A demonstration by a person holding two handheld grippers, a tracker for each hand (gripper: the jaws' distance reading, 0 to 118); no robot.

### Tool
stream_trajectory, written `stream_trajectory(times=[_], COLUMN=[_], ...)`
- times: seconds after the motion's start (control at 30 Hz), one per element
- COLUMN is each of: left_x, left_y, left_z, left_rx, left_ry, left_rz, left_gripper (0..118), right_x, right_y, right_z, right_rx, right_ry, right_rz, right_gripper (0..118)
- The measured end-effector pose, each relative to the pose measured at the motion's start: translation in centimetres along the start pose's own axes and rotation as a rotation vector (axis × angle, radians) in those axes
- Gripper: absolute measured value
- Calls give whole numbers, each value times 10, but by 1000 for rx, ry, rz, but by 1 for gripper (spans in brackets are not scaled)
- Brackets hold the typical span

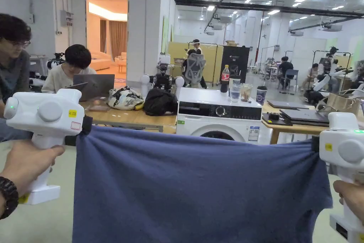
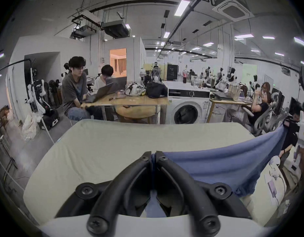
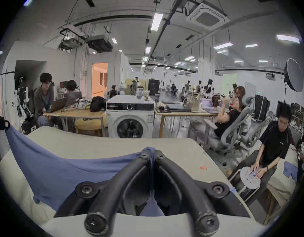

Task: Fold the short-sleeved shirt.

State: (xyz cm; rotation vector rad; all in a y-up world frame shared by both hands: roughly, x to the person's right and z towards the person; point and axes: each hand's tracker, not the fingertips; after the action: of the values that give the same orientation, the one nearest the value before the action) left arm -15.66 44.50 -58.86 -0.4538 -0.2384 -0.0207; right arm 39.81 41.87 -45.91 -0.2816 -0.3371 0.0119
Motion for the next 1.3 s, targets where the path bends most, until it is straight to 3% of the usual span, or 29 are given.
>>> stream_trajectory(times=[0.43, 0.83, 1.07, 1.3], left_x=[-11, -6, -9, -9], left_y=[110, 204, 192, 111], left_z=[-31, 21, 21, 3], left_rx=[116, 298, 284, 196], left_ry=[54, 104, 116, 107], left_rz=[43, 13, -10, -24], left_gripper=[0, 0, 0, 0], right_x=[-17, -24, -27, -27], right_y=[117, 227, 208, 127], right_z=[-48, -26, -12, -10], right_rx=[93, 283, 282, 198], right_ry=[-38, -69, -80, -64], right_rz=[-5, 10, 32, 65], right_gripper=[0, 0, 0, 0])
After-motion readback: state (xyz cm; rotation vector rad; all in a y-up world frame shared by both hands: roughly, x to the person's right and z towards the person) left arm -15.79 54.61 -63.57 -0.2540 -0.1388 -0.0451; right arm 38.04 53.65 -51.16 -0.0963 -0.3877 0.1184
